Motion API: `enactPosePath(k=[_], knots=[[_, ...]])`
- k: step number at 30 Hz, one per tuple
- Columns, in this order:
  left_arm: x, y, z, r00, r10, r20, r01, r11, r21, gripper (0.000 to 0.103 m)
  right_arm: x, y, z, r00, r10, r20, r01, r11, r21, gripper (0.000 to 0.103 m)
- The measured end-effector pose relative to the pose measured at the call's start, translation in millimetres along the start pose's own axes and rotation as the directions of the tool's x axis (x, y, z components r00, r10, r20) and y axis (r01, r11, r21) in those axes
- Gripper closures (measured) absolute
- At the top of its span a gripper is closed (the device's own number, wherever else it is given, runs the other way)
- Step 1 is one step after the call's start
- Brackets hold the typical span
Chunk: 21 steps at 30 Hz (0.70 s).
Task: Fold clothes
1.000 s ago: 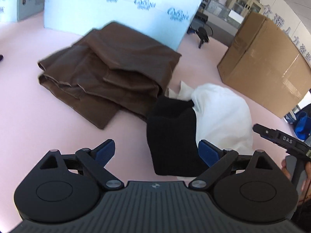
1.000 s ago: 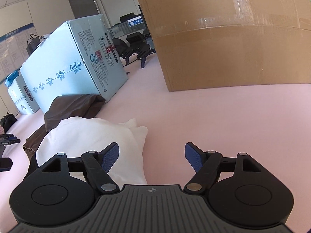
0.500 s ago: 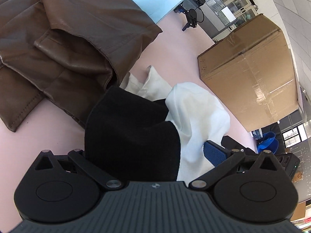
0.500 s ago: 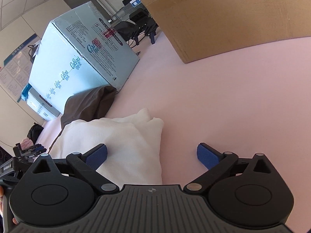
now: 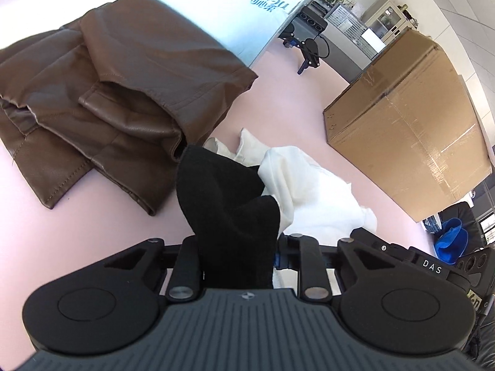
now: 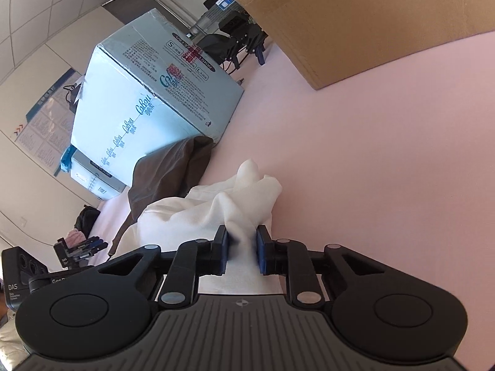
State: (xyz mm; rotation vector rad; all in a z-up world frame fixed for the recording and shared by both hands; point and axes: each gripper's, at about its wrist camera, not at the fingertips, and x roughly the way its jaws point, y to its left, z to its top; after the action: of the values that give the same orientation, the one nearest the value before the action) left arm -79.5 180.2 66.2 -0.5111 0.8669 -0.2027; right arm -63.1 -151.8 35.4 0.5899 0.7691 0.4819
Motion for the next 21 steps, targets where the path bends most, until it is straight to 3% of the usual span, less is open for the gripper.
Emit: enactPosePath(k=[3, 7, 13, 17, 21], knots=[[5, -12, 1, 1.0, 0.022, 0.0, -0.022, 1.0, 0.014, 0.085, -11, 3, 0, 1.0, -0.008, 0.026, 0.008, 1.0, -0.007, 0.088], [14, -35, 2, 0.999, -0.006, -0.042, 0.008, 0.999, 0.048, 0.086, -32, 2, 1, 0.998, -0.03, 0.063, 0.03, 1.0, 0.002, 0.088], [27, -115, -11, 0.993, -0.079, -0.089, 0.098, 0.968, 0.232, 0.087, -102, -13, 1, 0.98, -0.104, 0.172, 0.107, 0.994, -0.011, 0.088], [37, -187, -38, 0.978, -0.144, -0.148, 0.189, 0.913, 0.363, 0.087, -168, -29, -10, 0.943, -0.186, 0.274, 0.196, 0.981, -0.008, 0.088], [55, -250, -83, 0.937, -0.204, -0.282, 0.311, 0.855, 0.415, 0.087, -236, -43, -35, 0.875, -0.325, 0.359, 0.342, 0.939, 0.017, 0.088]])
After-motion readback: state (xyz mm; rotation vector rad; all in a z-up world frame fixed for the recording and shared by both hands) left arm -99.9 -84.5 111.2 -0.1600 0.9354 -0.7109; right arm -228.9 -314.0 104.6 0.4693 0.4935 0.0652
